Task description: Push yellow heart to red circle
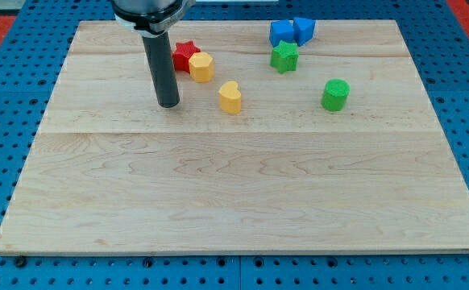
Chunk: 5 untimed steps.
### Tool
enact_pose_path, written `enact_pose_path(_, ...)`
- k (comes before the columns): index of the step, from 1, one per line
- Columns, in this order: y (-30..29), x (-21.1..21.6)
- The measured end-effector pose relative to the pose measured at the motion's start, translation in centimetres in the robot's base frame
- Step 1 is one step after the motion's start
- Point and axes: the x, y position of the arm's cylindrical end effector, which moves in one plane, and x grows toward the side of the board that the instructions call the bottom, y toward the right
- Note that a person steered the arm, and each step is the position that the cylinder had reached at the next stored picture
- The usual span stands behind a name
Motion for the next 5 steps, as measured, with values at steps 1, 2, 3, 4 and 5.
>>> enact_pose_path(1, 3.7, 3.3)
enact_pose_path(2, 2.1, 4.6)
enact_pose_path(3, 0.4, 3.2)
enact_pose_path(4, 2.6, 2.3)
enact_pose_path(5, 11.4, 3.2)
